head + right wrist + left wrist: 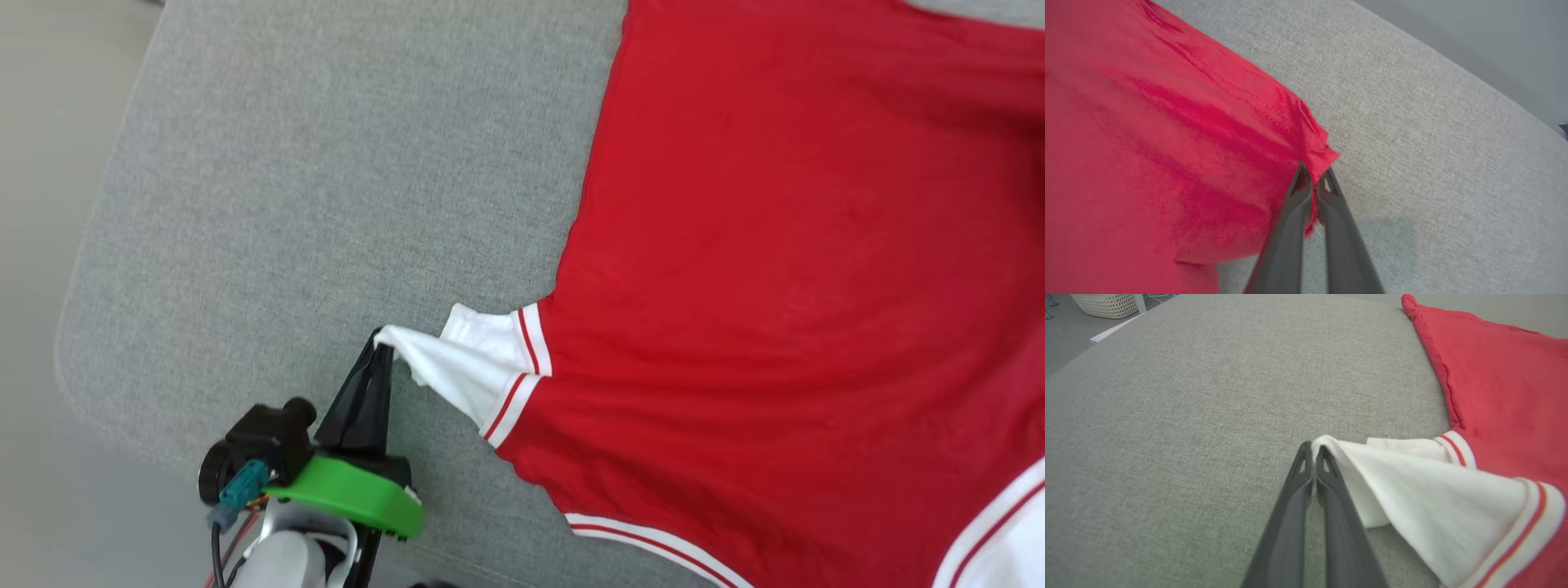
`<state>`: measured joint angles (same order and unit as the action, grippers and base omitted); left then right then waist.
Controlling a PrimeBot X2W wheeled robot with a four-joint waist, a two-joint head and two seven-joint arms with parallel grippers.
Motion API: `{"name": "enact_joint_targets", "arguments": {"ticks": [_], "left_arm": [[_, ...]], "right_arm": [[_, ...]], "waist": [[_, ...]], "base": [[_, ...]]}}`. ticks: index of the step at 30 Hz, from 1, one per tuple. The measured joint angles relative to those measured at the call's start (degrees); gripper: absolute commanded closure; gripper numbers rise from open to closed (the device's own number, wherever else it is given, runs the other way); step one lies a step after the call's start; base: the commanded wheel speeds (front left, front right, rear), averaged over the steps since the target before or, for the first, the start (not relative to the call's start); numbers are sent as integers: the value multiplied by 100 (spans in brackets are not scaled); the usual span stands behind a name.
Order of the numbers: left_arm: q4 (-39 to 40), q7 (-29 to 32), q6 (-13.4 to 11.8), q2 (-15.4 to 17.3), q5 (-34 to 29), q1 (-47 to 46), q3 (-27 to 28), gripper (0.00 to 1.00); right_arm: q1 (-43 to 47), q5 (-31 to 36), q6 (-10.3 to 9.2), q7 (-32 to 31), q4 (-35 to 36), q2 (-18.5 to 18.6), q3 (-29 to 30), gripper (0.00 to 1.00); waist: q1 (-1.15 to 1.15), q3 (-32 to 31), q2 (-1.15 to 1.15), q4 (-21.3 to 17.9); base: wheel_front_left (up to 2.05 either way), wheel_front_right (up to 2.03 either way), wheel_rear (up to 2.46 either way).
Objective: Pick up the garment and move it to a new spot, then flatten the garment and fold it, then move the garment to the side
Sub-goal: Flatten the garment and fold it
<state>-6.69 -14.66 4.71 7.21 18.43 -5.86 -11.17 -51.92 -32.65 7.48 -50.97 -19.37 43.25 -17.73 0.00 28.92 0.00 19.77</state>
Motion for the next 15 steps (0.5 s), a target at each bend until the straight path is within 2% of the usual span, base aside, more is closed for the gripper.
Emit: {"name": "enact_joint_targets", "arguments": {"ticks": [7, 15], "left_arm": [[-68, 0, -77, 119, -33, 378, 114, 100], [-70, 21, -194, 256, -31, 689, 223, 100]], "right_arm": [[872, -533, 1, 611, 399, 436, -65, 100], [2474, -848, 1, 994, 726, 569, 350, 100]], "waist": [[0, -616, 0, -222], [0, -1234, 0, -556]], "base": [[0, 0, 0], [0, 0, 0]]}}
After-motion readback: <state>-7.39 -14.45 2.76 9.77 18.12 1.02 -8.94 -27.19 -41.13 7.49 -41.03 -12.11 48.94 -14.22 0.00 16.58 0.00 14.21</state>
